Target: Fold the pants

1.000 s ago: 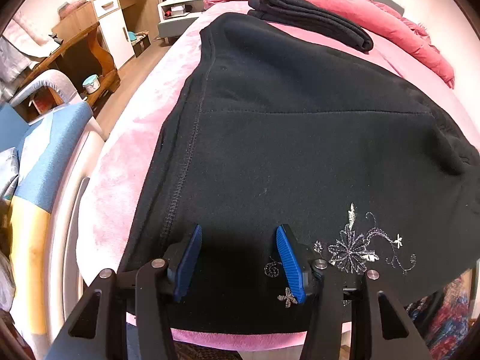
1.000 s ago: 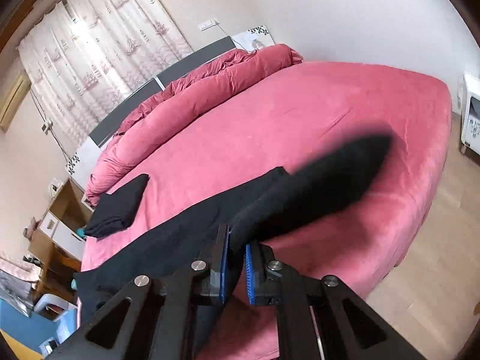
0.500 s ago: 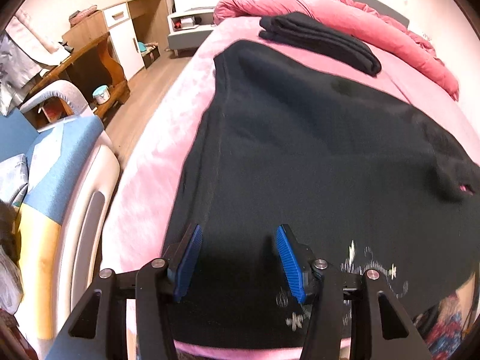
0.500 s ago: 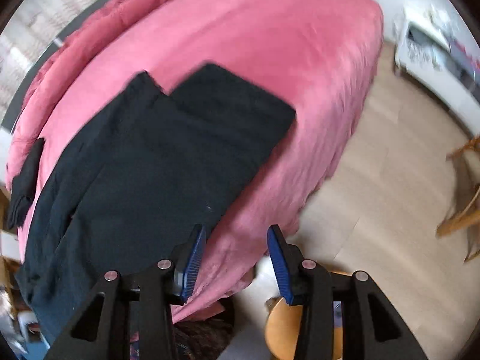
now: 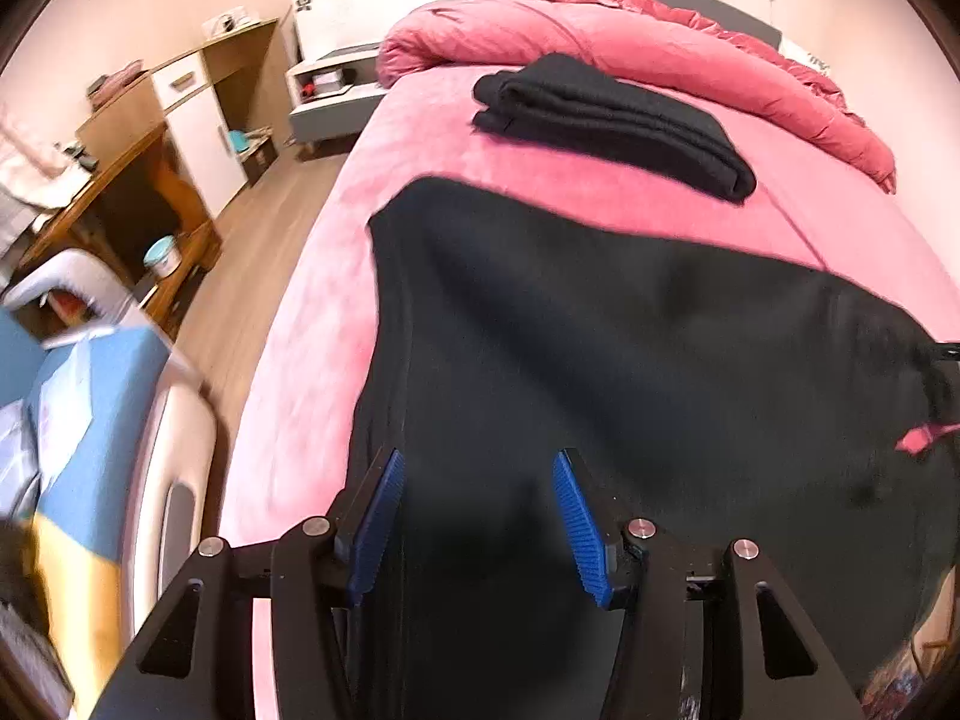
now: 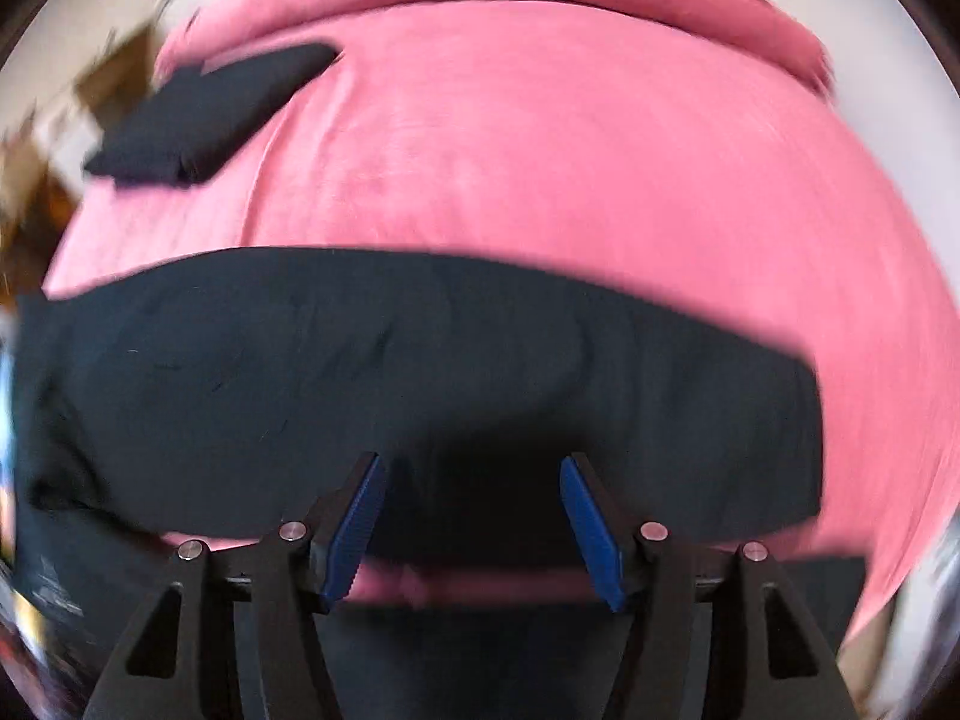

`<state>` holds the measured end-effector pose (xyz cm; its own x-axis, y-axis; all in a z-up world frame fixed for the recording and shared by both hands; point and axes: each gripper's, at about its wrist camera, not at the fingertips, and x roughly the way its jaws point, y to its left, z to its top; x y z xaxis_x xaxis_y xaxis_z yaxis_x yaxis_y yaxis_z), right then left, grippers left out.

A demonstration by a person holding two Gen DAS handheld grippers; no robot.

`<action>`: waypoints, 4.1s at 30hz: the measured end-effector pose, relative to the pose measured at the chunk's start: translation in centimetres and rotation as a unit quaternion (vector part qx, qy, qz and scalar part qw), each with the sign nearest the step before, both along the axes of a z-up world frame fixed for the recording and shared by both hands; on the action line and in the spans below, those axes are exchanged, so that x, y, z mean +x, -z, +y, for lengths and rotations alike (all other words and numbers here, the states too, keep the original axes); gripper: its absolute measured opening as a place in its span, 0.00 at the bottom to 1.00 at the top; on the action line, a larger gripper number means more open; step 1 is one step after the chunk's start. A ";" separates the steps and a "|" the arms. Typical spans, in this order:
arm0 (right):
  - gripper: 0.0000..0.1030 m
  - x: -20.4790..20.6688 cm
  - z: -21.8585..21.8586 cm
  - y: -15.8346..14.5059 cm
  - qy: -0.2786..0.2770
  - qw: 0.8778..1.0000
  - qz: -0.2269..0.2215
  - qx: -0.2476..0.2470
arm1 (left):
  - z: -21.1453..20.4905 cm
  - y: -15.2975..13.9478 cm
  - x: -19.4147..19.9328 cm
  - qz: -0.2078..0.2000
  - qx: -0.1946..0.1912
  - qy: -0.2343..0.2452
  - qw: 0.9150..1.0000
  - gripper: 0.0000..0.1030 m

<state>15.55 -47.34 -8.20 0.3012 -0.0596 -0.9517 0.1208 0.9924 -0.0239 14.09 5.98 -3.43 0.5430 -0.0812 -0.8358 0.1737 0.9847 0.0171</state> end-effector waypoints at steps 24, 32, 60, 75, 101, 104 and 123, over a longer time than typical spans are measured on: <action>0.51 12.2 -3.4 5.1 -0.226 0.964 0.136 0.026 | -11.8 4.3 17.3 0.020 0.027 0.190 0.981 0.65; 0.08 11.6 -1.0 3.6 -0.246 0.961 0.109 -0.064 | -12.2 5.3 18.6 0.034 0.016 0.207 0.978 0.60; 0.43 9.3 -15.3 -1.3 0.153 0.983 -0.079 0.057 | -1.9 1.7 13.6 -0.045 -0.007 -0.018 0.999 0.40; 0.67 -10.0 -20.4 5.3 0.415 0.878 -0.110 0.213 | 0.8 3.0 0.4 0.008 -0.032 -0.079 0.996 0.42; 0.41 -3.7 -16.9 -1.9 0.327 0.930 -0.054 -0.160 | 1.1 5.9 -5.3 0.017 0.034 -0.081 0.996 0.54; 0.42 -3.0 -13.4 -2.5 0.294 0.946 -0.090 -0.102 | 1.5 6.2 -5.8 0.016 0.028 -0.082 0.996 0.54; 0.41 -5.2 26.9 3.6 -0.047 0.981 -0.039 0.183 | 6.3 6.6 -10.2 0.013 0.009 -0.100 0.995 0.60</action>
<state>10.37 -20.47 -11.84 0.3612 0.3137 -0.8781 0.0149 0.9396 0.3418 3.94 12.23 -10.04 0.5253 0.0408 -0.8500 -0.0253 0.9992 0.0323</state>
